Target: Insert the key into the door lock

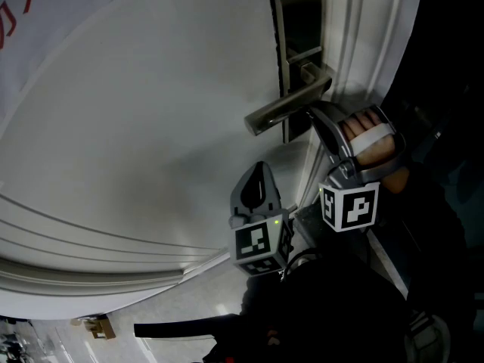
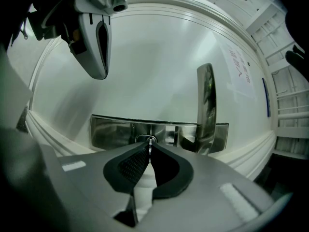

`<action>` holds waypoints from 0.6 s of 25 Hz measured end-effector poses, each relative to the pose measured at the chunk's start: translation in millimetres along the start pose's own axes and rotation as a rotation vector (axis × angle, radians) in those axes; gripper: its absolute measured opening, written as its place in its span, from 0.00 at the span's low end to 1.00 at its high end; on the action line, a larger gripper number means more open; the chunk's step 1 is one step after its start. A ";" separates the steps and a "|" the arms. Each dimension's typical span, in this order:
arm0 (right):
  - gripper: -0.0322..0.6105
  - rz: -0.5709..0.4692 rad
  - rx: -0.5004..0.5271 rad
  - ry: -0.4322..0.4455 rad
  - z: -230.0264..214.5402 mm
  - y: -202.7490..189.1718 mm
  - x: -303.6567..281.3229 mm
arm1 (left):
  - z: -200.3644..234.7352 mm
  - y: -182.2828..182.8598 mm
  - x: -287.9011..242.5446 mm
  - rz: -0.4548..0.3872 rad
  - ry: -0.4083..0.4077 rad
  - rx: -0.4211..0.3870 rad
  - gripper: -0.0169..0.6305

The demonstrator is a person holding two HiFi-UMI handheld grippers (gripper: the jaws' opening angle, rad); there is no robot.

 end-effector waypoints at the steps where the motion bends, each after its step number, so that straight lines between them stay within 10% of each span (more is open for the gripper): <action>1: 0.07 0.000 0.000 0.000 0.0 0.0 0.0 | 0.1 -0.4 0.1 0.000 0.002 0.001 0.03; 15: 0.07 0.001 0.003 0.004 -0.4 0.3 0.1 | 1.7 -3.1 2.1 0.005 0.015 0.002 0.03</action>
Point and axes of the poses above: the fingertips, and each gripper's own axes: x backward along the fingers, z to its left, y out of its top, the point moved 10 cm from there along x, backward along the fingers, and after that the axes turned 8 degrees about x, right-handed, at the moved point
